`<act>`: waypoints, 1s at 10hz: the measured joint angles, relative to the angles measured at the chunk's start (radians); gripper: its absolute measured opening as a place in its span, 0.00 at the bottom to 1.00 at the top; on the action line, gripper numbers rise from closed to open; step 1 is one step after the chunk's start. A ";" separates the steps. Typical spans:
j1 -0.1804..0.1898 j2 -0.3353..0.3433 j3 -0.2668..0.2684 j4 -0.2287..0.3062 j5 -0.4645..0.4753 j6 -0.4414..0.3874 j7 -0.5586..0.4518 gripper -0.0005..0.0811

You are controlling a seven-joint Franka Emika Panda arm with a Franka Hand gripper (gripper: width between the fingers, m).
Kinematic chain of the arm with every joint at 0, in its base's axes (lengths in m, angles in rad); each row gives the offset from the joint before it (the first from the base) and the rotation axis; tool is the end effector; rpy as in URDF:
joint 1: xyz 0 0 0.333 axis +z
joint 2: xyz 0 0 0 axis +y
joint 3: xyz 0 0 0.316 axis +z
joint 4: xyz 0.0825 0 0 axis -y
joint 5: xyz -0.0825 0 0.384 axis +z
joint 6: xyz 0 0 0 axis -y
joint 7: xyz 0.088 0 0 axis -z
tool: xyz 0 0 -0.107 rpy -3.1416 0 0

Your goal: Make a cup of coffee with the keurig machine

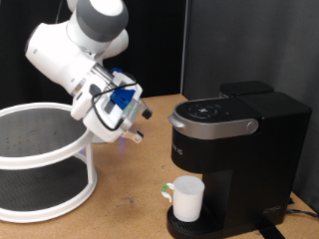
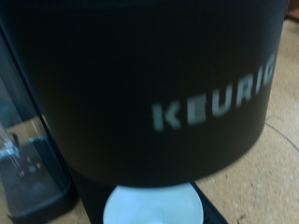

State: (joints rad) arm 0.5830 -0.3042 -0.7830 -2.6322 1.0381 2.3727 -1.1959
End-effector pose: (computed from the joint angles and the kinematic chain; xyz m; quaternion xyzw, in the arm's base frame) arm 0.4124 -0.0614 0.3232 -0.8976 -0.0899 -0.2277 0.3666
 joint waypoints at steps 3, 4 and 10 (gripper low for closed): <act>-0.036 -0.101 0.012 0.006 -0.057 -0.057 0.071 0.99; -0.042 -0.134 0.015 0.010 -0.067 -0.065 0.081 0.99; -0.095 -0.276 0.083 0.027 -0.136 -0.078 0.180 0.99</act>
State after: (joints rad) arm 0.4878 -0.5807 -0.6997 -2.6053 0.9023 2.2951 -1.0157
